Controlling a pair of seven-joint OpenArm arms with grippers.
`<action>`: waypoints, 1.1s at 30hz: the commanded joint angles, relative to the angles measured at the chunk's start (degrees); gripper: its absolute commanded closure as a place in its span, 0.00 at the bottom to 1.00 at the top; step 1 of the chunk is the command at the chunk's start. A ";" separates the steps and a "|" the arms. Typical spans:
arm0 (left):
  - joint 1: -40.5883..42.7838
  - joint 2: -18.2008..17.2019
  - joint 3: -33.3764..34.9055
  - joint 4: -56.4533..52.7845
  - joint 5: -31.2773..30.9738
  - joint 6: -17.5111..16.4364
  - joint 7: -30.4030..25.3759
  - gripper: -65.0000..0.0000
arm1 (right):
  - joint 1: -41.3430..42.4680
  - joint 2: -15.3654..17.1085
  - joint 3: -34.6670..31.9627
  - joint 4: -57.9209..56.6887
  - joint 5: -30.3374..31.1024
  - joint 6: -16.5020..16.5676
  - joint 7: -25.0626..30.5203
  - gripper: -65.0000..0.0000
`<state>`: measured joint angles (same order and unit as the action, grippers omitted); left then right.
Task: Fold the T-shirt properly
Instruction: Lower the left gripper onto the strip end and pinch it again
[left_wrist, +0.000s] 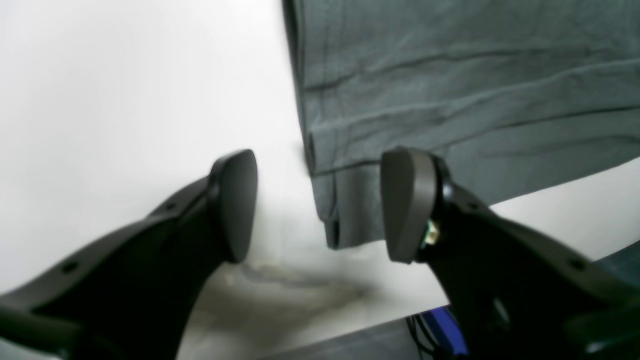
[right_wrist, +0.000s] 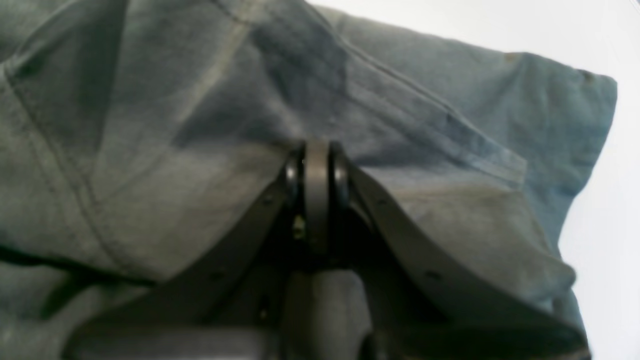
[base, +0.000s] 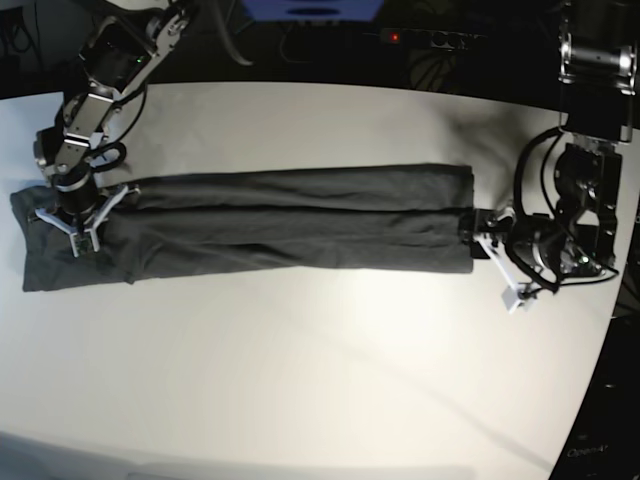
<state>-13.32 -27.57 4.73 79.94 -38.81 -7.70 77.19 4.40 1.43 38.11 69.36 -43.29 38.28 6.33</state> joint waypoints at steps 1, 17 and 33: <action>-1.49 -0.69 -0.38 -0.25 -0.45 -0.16 -0.75 0.41 | -0.40 0.11 -0.09 -0.22 -2.03 1.72 -3.29 0.99; -1.84 -0.52 4.45 -10.36 -1.15 -1.13 -8.84 0.41 | -0.40 0.11 -0.09 -0.22 -2.03 1.72 -3.29 0.99; -1.93 0.80 4.10 -17.22 -0.97 -18.01 -2.95 0.41 | -0.14 0.11 -0.17 -0.22 -2.03 1.72 -3.29 0.99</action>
<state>-16.51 -26.96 8.29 63.83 -41.63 -26.20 68.95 4.43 1.41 38.11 69.34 -43.29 38.30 6.33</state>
